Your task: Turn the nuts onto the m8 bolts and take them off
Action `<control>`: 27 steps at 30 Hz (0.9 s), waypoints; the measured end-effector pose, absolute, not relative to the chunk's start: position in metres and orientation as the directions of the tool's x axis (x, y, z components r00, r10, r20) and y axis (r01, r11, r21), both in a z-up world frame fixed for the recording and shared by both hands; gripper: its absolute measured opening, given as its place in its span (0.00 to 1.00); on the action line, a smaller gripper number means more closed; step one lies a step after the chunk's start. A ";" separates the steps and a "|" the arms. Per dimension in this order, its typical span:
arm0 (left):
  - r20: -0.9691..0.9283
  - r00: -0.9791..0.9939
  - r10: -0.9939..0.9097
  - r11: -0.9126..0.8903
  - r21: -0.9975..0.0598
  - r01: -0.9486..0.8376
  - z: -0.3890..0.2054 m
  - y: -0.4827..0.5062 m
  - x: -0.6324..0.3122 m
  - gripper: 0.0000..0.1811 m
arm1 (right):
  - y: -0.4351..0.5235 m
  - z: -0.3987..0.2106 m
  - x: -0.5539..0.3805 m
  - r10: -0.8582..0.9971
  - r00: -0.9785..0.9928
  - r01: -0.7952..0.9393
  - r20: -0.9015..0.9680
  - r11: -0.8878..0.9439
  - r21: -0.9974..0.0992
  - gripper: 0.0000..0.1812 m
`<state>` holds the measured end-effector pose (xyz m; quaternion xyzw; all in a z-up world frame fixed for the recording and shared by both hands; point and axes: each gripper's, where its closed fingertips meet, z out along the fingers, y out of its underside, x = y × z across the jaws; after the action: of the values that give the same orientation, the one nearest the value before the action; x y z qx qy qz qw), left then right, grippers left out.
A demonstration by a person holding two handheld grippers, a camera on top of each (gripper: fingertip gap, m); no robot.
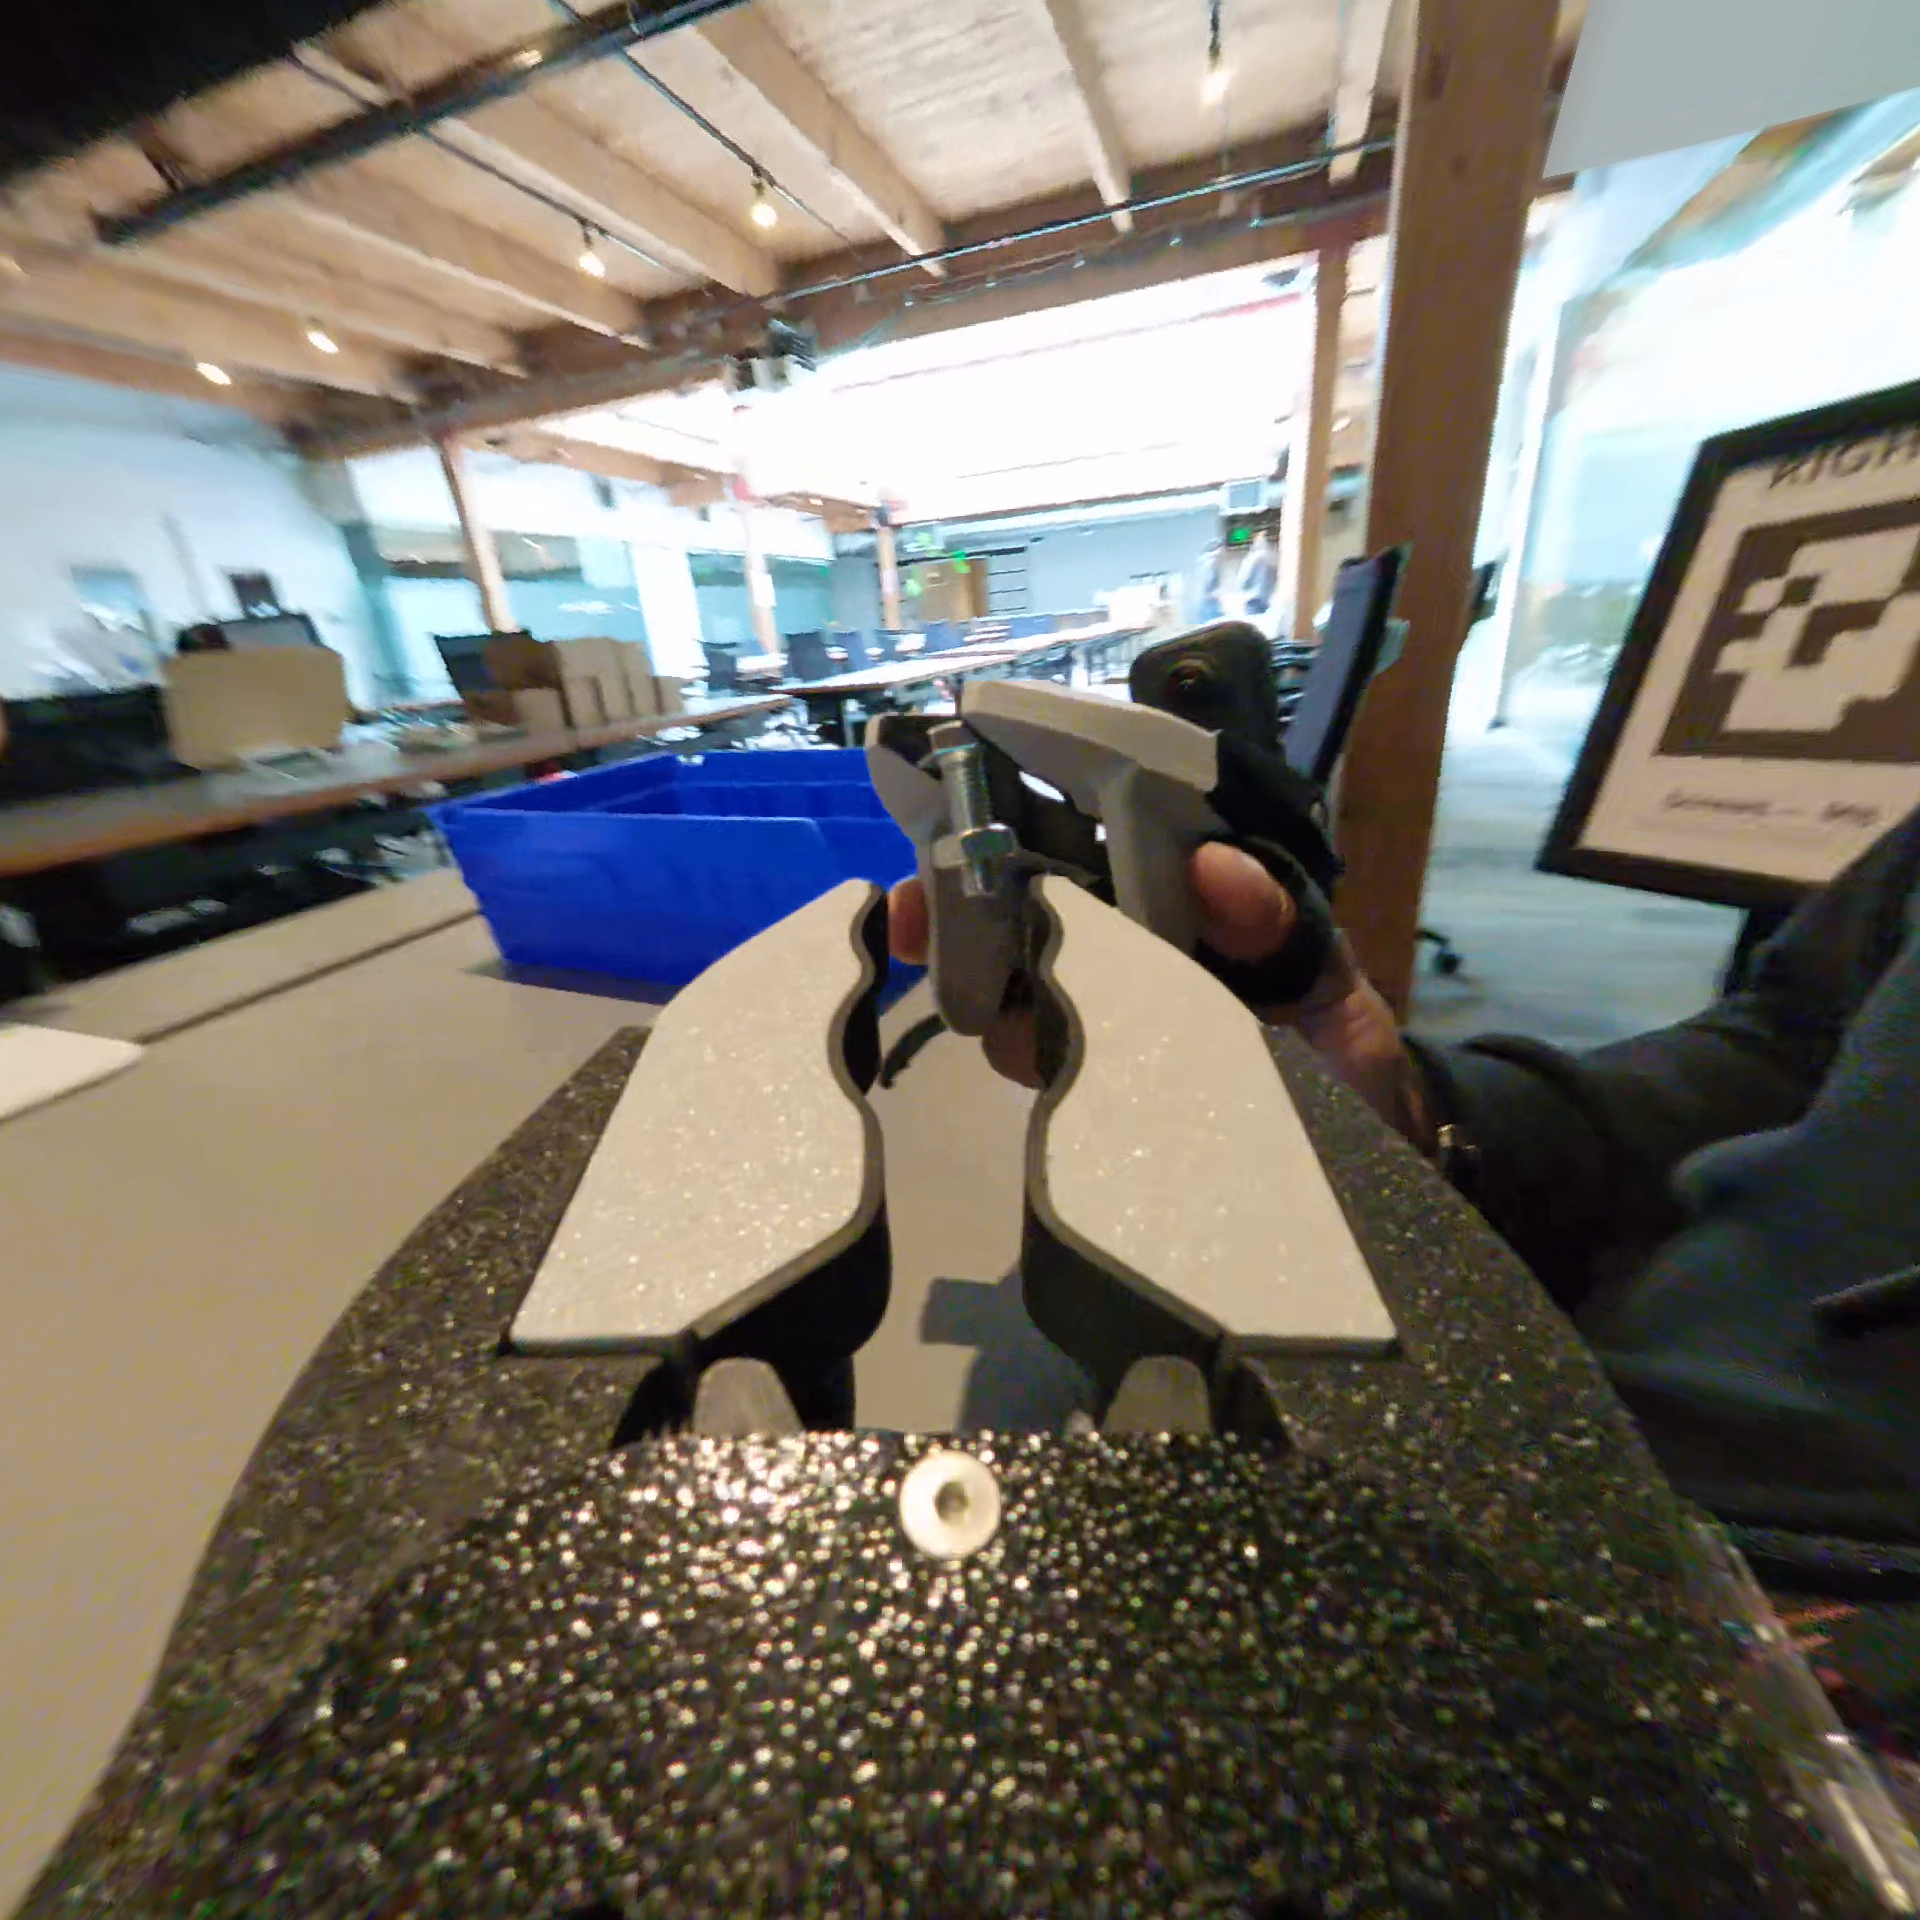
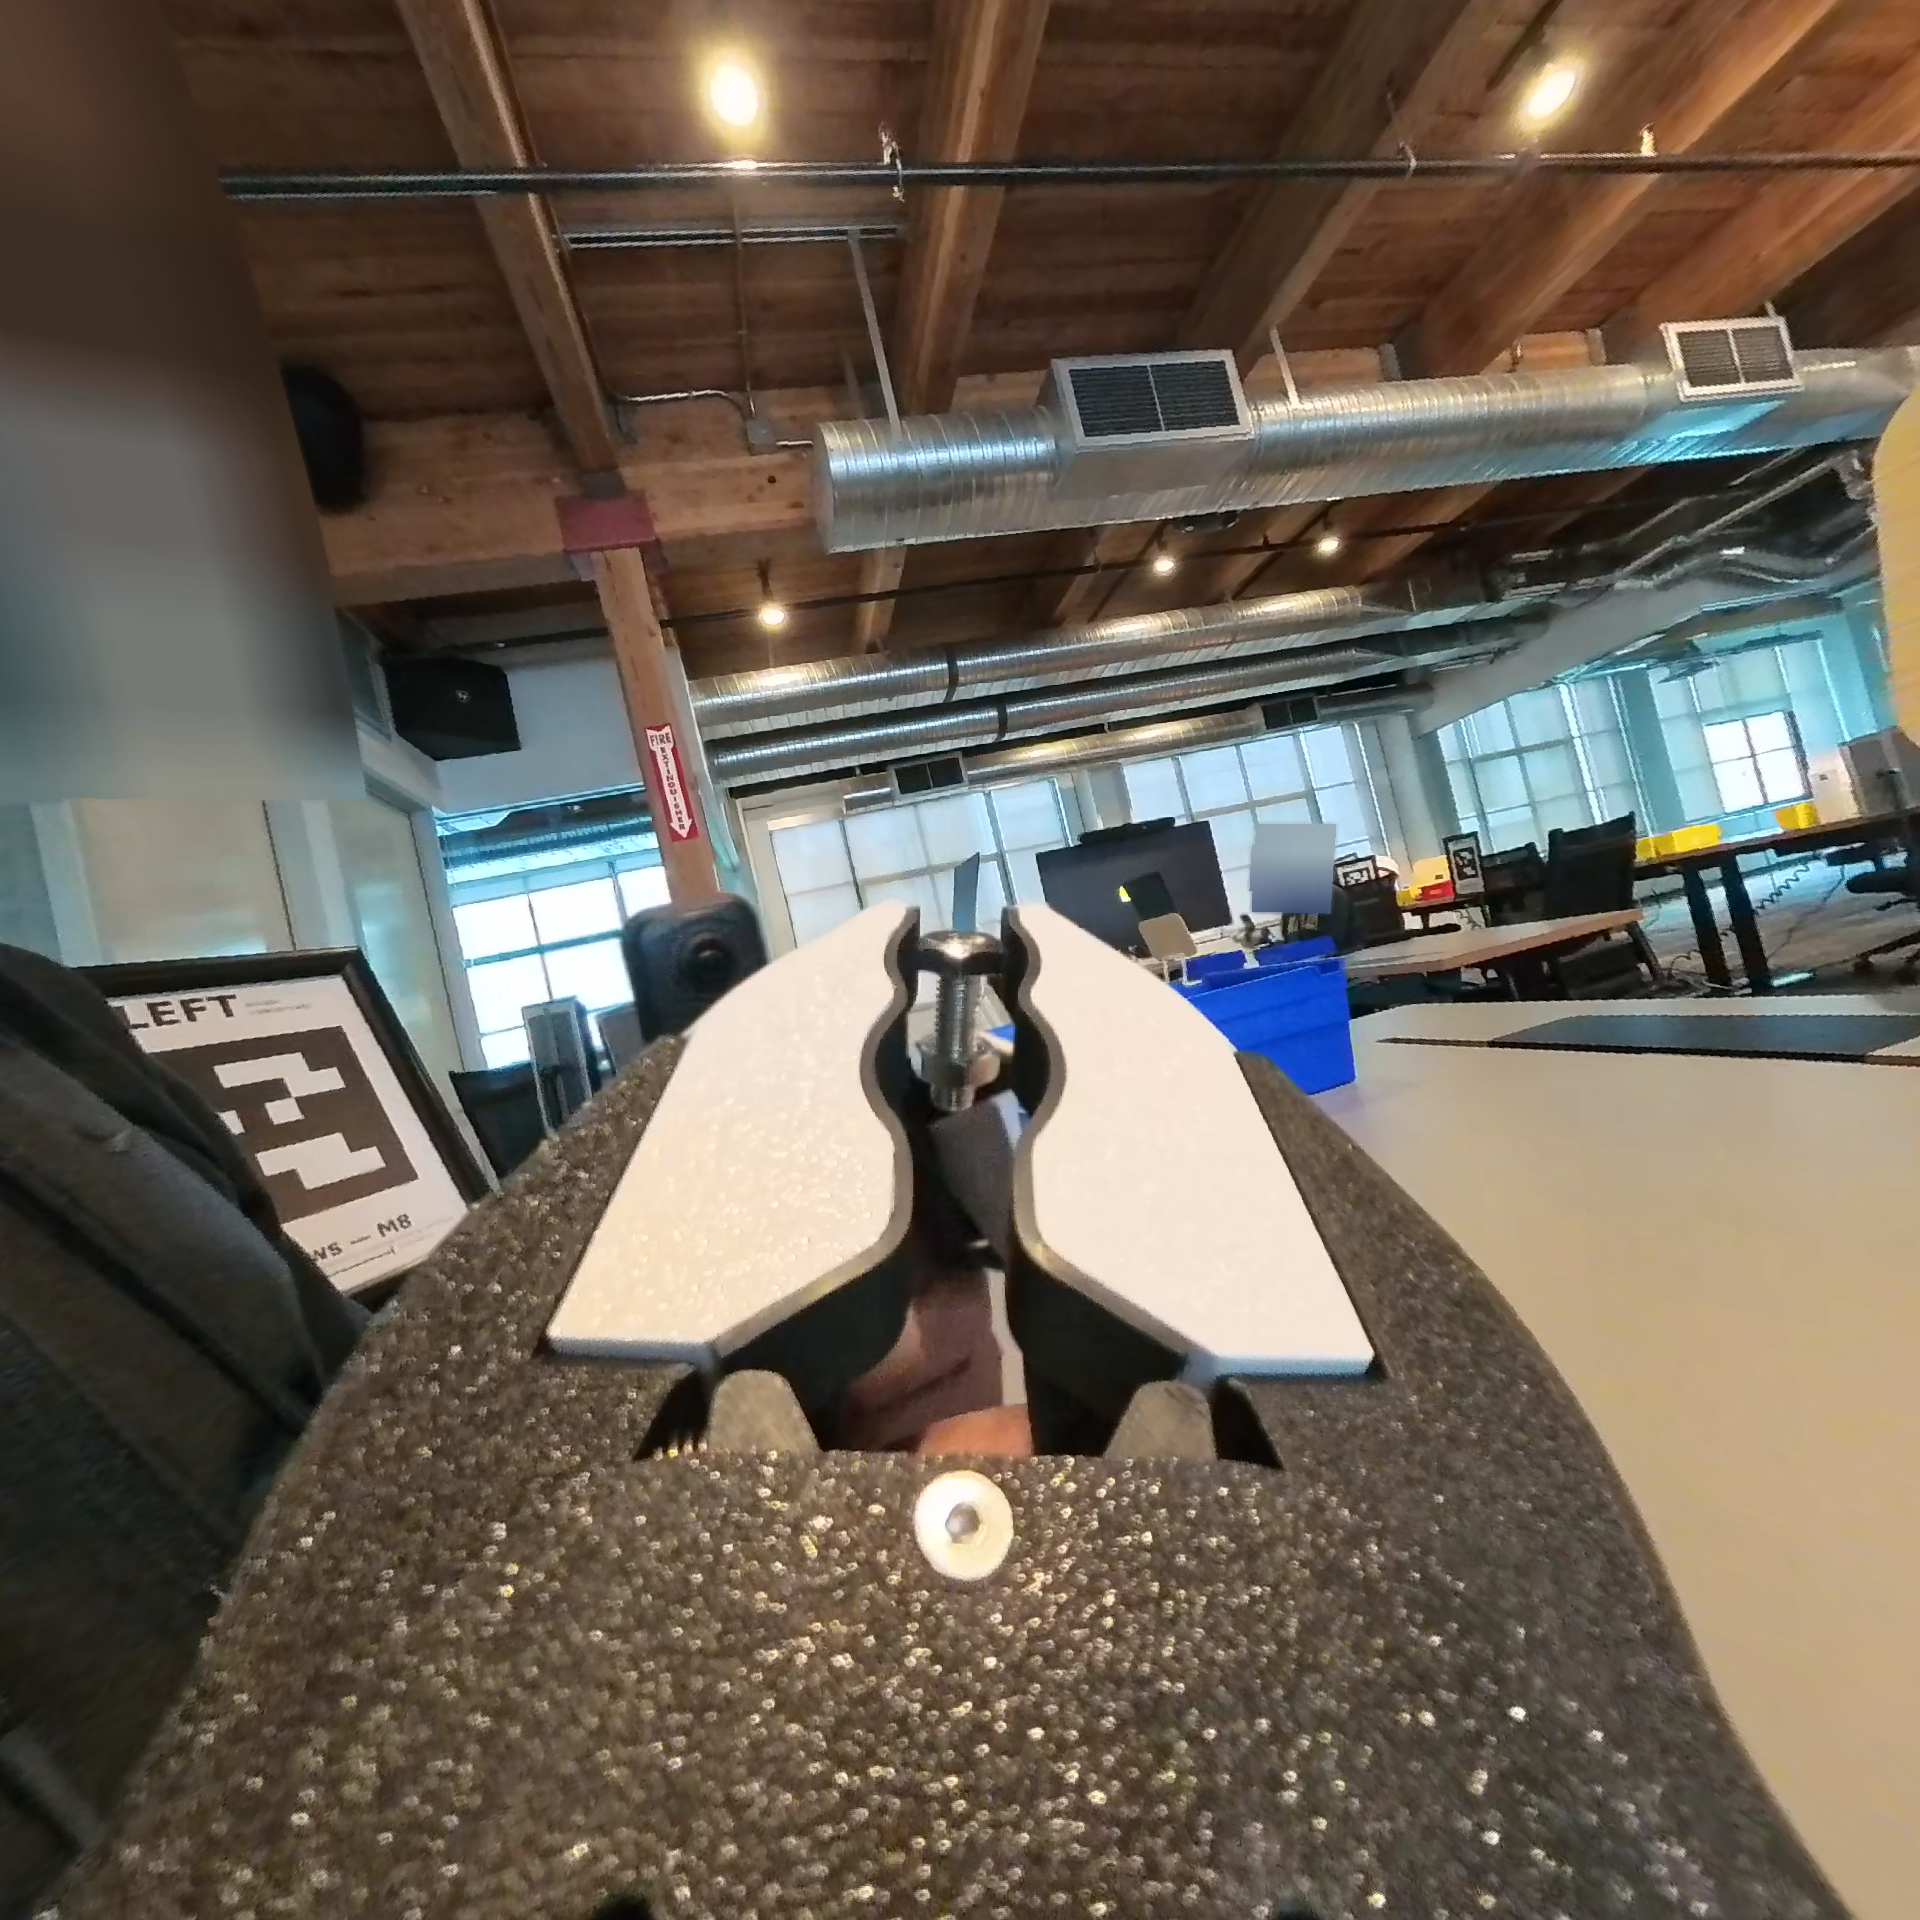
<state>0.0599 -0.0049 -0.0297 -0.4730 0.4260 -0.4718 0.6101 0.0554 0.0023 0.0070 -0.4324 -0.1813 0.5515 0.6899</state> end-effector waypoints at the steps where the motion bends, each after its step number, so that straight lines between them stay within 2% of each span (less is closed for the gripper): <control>1: -0.047 0.174 -0.984 0.078 -0.982 0.172 -0.031 -0.005 0.061 0.13 | 0.002 0.007 0.056 0.918 0.324 -0.607 -0.229 0.016 -0.795 0.08; 5: -0.041 0.154 -0.987 0.061 -0.990 0.129 -0.039 -0.008 0.070 0.11 | 0.002 0.007 0.055 0.919 0.322 -0.603 -0.227 0.015 -0.798 0.08; 10: -0.096 0.201 -0.975 0.123 -0.984 0.125 -0.037 -0.008 0.070 0.00 | 0.001 0.007 0.054 0.920 0.320 -0.600 -0.224 0.014 -0.800 0.08; 21: -0.321 0.282 -0.904 0.335 -0.942 0.000 -0.030 0.002 0.050 0.00 | 0.002 0.002 0.047 0.921 0.323 -0.557 -0.218 -0.001 -0.830 0.08; 27: -0.344 0.267 -0.900 0.352 -0.936 -0.019 -0.030 0.001 0.047 0.00 | 0.012 -0.006 0.049 0.908 0.324 -0.505 -0.266 -0.072 -0.860 0.08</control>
<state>0.0467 0.0014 -0.0296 -0.4575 0.5019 -0.3383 0.6514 0.0492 0.0118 -0.0063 -0.4899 -0.2057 0.5439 0.6495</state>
